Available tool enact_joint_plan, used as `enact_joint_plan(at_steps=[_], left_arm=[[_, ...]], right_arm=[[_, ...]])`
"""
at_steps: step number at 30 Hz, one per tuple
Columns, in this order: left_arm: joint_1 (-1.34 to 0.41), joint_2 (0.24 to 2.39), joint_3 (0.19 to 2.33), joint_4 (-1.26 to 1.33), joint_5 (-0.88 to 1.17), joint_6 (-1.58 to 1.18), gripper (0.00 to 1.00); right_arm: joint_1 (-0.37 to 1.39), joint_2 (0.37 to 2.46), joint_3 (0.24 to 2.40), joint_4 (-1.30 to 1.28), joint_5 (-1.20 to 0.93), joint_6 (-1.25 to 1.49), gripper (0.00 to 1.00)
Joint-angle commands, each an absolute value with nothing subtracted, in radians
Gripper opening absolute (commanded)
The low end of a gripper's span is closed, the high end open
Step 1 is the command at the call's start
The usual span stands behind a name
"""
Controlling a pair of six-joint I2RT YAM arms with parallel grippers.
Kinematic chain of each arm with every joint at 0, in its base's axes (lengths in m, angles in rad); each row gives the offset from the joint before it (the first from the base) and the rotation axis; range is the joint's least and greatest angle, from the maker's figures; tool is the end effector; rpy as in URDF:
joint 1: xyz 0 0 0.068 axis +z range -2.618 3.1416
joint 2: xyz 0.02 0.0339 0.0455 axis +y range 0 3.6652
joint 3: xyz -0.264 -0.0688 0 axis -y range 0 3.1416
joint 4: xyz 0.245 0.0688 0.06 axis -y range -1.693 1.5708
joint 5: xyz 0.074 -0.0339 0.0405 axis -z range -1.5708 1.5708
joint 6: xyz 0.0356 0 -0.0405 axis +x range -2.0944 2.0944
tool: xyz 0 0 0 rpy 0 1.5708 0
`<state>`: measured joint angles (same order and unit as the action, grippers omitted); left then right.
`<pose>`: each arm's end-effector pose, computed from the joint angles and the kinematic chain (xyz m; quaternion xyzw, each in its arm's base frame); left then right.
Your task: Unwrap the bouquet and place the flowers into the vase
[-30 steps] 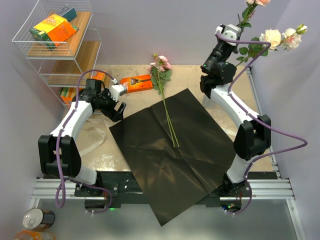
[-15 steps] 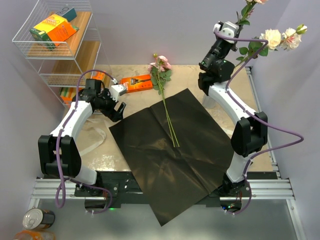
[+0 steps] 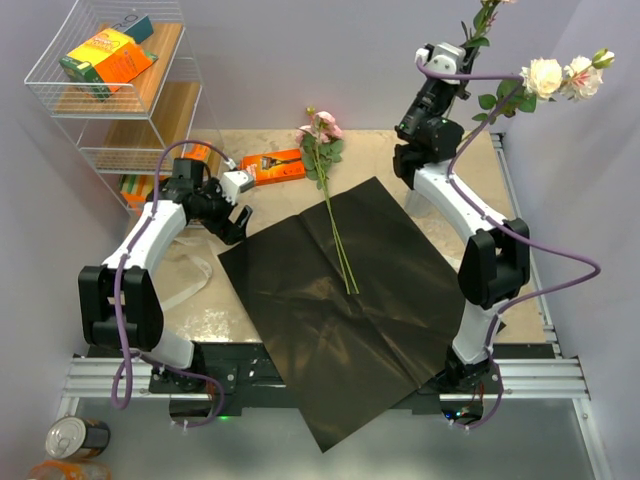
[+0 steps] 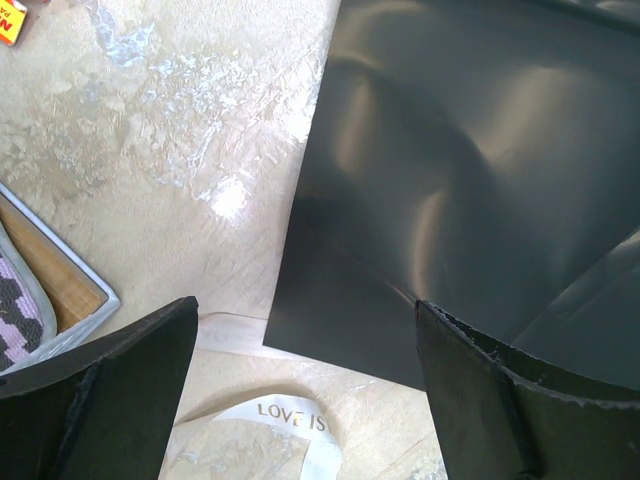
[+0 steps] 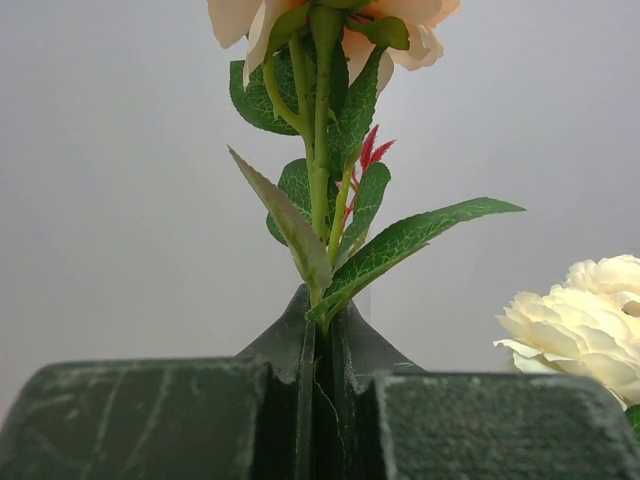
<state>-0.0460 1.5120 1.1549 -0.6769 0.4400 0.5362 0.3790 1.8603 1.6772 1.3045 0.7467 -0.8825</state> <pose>0.3083 -0.0294 0.2563 0.3255 0.8848 -0.1413 0.3021 0.3719 0.1221 0.4711 0.1648 0.3772 -0.3048 0.8588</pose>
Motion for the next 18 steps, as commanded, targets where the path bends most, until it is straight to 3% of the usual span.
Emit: enact_joint_plan(at_steps=[1, 18], left_arm=[[-0.035, 1.519, 1.190, -0.677, 0.468, 0.552, 0.93], [-0.032, 1.532, 1.201, -0.686, 0.476, 0.568, 0.93]], right_arm=[[0.374, 1.856, 1.744, 1.414, 0.719, -0.874, 0.00], [0.374, 1.887, 1.712, 1.489, 0.692, -0.939, 0.00]])
